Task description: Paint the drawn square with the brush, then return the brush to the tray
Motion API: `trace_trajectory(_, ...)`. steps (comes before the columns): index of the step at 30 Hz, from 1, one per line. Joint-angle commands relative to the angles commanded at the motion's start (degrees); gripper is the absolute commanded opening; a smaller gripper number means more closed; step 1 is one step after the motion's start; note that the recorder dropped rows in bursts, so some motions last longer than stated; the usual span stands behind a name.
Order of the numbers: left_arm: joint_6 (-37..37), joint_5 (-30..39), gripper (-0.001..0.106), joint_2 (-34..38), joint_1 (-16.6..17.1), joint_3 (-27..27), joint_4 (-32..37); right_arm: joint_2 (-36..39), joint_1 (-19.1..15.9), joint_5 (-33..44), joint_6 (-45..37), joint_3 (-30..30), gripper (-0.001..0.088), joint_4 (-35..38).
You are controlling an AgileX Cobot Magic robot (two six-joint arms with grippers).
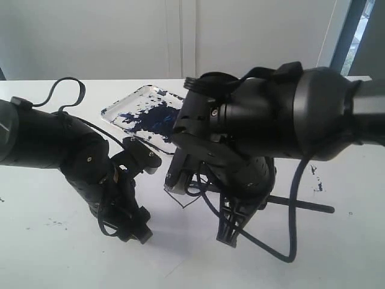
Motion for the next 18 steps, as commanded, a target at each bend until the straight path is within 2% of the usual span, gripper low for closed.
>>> trace_trajectory(5, 0.00, 0.00, 0.075, 0.00, 0.00, 0.00, 0.00, 0.00, 0.00, 0.00, 1.33, 0.00, 0.0000, -2.14)
trace_trajectory(10, 0.00, 0.00, 0.075, 0.00, 0.00, 0.00, 0.00, 0.00, 0.00, 0.00, -1.01, 0.00, 0.0000, 5.81)
trace_trajectory(18, 0.00, 0.00, 0.075, 0.00, 0.00, 0.00, 0.00, -1.89, 0.12, 0.00, -2.43, 0.00, 0.0000, 11.04)
